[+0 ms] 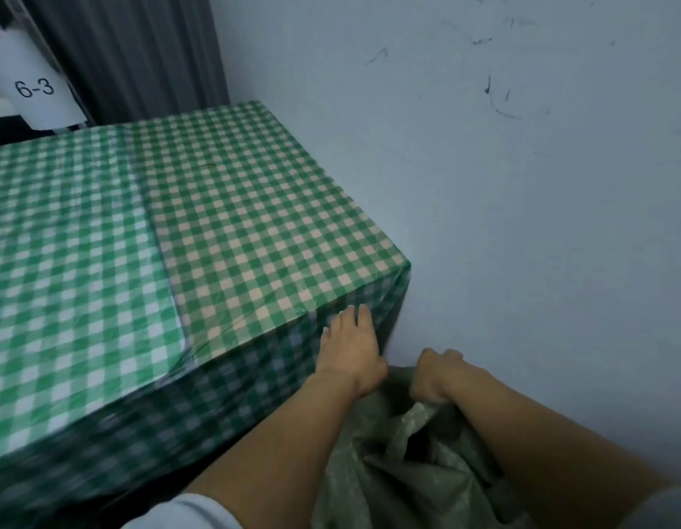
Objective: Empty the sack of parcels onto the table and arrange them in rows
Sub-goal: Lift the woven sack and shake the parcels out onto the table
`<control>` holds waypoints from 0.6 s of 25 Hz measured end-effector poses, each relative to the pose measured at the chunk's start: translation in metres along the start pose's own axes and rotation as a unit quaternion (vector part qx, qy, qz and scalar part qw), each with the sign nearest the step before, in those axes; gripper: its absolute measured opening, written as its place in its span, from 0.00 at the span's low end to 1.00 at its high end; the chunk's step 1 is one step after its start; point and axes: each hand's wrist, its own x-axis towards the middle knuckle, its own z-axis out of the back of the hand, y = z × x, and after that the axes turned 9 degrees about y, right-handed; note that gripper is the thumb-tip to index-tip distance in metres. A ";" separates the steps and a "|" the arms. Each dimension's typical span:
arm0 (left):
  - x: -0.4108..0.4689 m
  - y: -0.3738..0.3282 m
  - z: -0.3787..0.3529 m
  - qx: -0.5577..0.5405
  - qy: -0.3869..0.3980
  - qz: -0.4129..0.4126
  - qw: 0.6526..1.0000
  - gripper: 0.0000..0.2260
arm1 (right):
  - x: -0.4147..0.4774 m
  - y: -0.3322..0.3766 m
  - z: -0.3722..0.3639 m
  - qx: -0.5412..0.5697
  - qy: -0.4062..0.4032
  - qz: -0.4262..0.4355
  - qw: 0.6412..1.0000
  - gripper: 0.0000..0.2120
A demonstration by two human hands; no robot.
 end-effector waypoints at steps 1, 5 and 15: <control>-0.002 -0.001 -0.003 -0.003 0.013 0.005 1.000 0.40 | -0.001 -0.002 -0.001 -0.011 0.017 0.010 1.000 0.27; -0.009 0.000 -0.010 -0.019 0.054 0.005 0.998 0.39 | -0.002 -0.007 -0.002 0.018 0.018 0.044 0.999 0.15; -0.015 0.000 -0.015 -0.041 0.114 0.017 0.992 0.36 | -0.003 0.005 -0.006 0.084 -0.032 0.071 0.993 0.08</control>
